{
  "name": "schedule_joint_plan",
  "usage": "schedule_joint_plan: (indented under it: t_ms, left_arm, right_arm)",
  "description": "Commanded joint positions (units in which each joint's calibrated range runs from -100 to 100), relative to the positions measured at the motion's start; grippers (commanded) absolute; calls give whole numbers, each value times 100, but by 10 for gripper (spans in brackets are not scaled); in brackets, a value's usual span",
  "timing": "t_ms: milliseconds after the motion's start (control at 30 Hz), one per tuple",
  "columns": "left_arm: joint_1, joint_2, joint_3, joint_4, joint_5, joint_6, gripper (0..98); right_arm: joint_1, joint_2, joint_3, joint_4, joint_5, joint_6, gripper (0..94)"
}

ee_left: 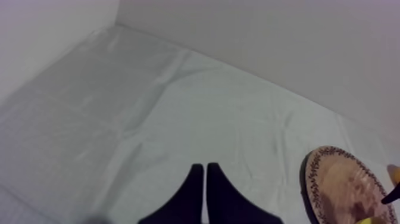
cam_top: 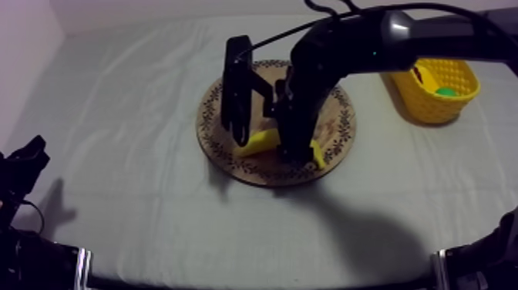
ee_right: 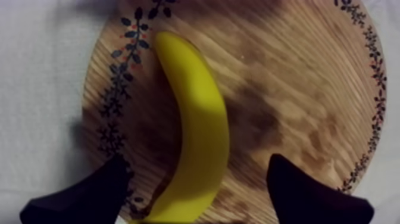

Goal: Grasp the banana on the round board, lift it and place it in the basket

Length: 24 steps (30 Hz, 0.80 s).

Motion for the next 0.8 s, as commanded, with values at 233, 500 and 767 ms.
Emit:
schedule_joint_plan:
  t_ms: [233, 500, 767]
  left_arm:
    - [-1, 3, 4, 0, 0, 0, 1]
    - [-1, 3, 4, 0, 0, 0, 1]
    - [-1, 3, 4, 0, 0, 0, 1]
  right_arm:
    - [-53, 501, -351, -37, 62, -111, 629]
    - [-43, 883, -688, -81, 298, -143, 353]
    - [-18, 929, -873, -116, 624, -158, 167]
